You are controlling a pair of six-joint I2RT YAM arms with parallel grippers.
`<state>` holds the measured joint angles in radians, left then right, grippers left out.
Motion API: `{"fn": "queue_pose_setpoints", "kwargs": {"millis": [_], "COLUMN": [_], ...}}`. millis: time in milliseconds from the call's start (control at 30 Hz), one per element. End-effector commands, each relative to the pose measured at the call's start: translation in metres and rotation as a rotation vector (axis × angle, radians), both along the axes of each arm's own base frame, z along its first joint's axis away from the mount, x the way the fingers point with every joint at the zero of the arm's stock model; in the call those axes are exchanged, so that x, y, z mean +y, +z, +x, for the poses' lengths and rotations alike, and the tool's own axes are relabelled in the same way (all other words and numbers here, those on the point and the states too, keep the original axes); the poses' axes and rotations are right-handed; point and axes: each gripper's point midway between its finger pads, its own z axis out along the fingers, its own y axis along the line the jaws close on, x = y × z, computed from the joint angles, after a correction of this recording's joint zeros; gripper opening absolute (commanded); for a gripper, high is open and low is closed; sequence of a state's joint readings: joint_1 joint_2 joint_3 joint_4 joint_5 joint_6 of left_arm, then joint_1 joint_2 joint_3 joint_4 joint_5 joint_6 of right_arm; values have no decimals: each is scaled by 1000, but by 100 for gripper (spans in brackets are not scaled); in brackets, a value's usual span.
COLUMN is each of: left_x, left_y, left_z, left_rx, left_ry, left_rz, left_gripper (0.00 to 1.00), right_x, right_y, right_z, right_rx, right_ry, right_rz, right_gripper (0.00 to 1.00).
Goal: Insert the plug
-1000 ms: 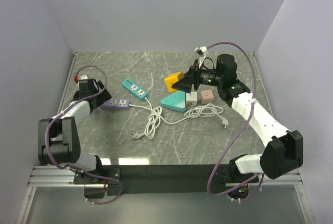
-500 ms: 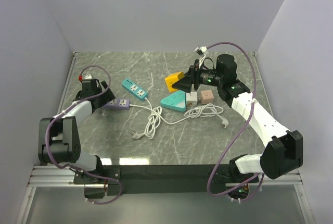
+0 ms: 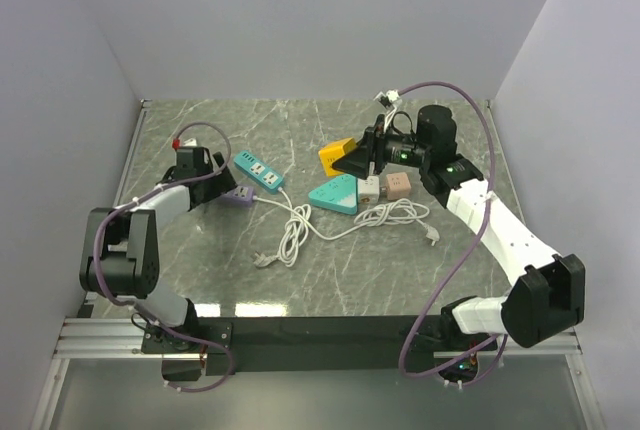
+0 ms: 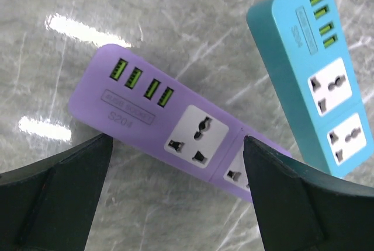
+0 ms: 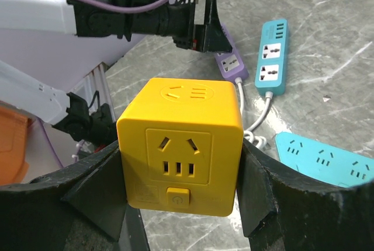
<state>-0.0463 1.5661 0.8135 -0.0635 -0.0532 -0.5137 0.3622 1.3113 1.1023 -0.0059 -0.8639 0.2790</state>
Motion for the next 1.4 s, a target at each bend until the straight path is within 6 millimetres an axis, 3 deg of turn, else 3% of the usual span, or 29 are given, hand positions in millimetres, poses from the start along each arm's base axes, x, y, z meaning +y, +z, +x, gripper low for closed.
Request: {"fn": "queue_pose_setpoints", "kwargs": {"millis": [0,333,633,967,1133,1233,1367], "left_x": [4,19,8,-19,-50,-65,-89], "left_y": [15,3,-6,-12,-14,-22,-24], "left_z": [26,41,50,49,43,34,16], "left_rx": [-54,15,55,67,67,87,96], "left_ry": [25,81,33,-98,-199,-252,-317], "left_rz": [17,106,126,159,198,203,199], "left_gripper": [99,99,98,75,61,46,39], "right_x": [-4,-8,-5,-5,-7,-7,-8], "right_y": [26,27,19,18,20,19,18], "right_z": [-12,-18,-13,-17,-21,-22,-23], "right_rx": [-110,-155,-143,-137,-141,-134,-132], "right_ry": [-1,-3,10,23,17,18,13], "right_rz": [20,9,1,8,9,12,13], "right_gripper": [0,0,0,0,0,0,0]}}
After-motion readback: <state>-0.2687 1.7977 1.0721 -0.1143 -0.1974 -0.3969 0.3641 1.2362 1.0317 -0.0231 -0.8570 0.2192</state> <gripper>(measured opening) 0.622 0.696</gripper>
